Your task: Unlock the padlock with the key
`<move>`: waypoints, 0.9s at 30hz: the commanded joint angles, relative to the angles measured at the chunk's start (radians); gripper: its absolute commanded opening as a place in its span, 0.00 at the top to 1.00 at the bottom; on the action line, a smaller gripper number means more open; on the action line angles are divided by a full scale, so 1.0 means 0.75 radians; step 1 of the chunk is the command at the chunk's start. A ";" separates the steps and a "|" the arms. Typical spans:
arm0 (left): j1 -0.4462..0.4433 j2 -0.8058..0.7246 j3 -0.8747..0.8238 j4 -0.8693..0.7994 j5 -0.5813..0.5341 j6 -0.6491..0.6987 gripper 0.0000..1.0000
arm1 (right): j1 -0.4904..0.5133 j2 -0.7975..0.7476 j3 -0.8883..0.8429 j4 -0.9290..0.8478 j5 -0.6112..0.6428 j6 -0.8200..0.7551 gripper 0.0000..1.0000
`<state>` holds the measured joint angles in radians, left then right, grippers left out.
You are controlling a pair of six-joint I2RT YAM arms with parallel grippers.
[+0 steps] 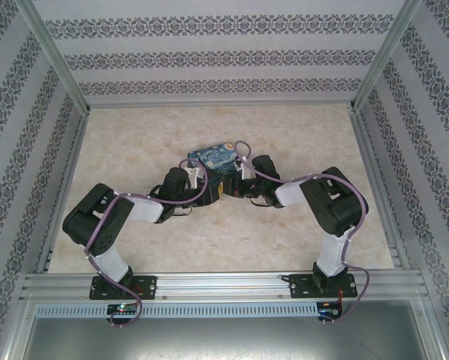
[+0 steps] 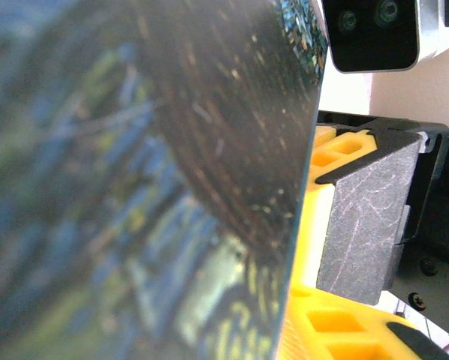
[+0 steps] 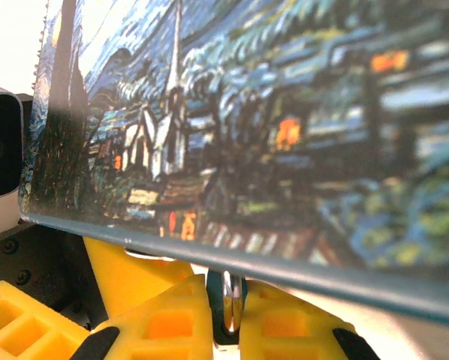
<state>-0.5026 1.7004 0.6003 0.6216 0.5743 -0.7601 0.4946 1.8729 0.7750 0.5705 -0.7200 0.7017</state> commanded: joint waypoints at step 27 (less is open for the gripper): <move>-0.016 0.153 -0.221 0.617 -0.209 -0.347 0.60 | 0.023 0.076 0.057 0.085 -0.087 0.125 1.00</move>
<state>-0.5030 1.7863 0.4404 0.9836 0.4099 -0.9611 0.4999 1.9068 0.8036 0.6189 -0.7498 0.7727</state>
